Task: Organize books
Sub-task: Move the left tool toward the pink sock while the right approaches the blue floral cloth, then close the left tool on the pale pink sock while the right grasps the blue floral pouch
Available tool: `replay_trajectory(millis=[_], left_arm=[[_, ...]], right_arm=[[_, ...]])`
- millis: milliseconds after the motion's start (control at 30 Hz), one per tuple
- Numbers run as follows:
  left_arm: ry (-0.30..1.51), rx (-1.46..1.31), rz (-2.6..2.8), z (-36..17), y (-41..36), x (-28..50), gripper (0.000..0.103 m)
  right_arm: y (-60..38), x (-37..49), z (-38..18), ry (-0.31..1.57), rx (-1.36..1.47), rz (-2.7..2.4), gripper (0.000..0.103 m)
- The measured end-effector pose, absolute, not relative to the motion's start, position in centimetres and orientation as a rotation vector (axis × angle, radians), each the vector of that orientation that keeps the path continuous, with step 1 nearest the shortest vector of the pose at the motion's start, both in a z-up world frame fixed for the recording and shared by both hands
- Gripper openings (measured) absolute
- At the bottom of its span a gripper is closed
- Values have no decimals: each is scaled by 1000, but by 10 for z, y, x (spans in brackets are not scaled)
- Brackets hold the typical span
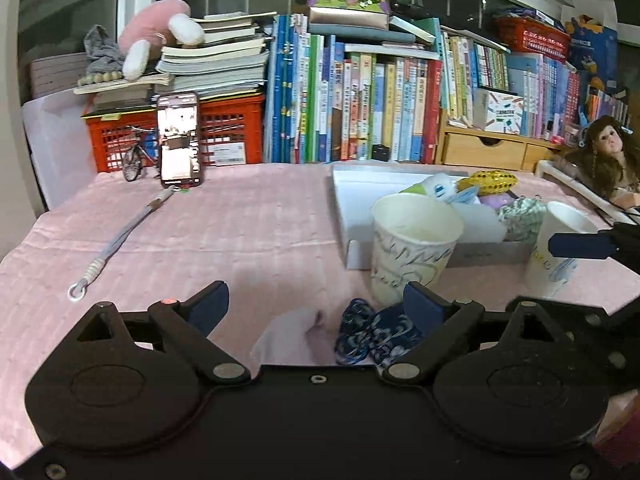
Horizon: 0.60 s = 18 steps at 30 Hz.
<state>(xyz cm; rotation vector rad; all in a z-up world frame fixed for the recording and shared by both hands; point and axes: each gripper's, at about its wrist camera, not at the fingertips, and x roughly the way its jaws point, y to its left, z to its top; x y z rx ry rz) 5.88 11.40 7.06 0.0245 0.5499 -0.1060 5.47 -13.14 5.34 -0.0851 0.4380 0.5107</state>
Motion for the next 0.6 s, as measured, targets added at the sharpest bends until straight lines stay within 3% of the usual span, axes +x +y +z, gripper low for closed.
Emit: replay_trajectory(millis=[600], left_arm=[[564, -30, -31, 35, 136, 62, 99]], right_arm=[[-101, 69, 14, 523, -67, 518, 103]])
